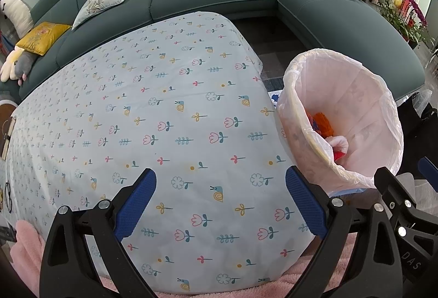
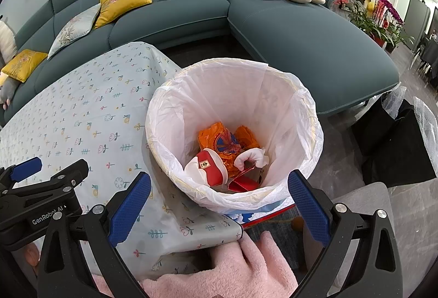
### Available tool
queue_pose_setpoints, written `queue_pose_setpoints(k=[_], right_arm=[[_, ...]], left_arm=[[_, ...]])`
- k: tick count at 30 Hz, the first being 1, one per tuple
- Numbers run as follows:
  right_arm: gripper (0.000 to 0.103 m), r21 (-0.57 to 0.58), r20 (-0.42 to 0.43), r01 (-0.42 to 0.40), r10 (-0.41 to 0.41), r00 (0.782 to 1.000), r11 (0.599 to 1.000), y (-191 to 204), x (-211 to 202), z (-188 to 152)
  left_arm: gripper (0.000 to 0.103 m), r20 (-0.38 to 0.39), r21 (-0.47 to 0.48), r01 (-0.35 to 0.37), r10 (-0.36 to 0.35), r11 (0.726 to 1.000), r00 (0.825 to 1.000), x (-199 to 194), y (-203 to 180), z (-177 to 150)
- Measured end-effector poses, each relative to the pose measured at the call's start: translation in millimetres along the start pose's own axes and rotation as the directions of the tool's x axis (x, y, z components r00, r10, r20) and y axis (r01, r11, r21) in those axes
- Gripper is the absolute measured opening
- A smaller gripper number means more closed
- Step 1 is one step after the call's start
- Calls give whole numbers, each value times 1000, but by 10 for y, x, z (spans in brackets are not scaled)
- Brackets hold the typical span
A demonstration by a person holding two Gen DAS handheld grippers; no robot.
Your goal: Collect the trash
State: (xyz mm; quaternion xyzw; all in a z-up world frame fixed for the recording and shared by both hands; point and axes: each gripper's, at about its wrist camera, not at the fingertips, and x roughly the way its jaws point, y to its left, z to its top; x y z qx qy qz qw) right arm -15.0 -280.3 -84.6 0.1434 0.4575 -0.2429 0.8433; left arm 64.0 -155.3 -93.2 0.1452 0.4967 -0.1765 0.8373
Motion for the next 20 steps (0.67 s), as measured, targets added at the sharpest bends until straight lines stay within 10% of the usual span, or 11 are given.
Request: queue_pose_setpoints(k=[20], right_arm=[[96,-1,0,0,0,1000,1000,-1,0,3]], left_arm=[[91,3,4,17,-17,1000,1000,10,-15,-5]])
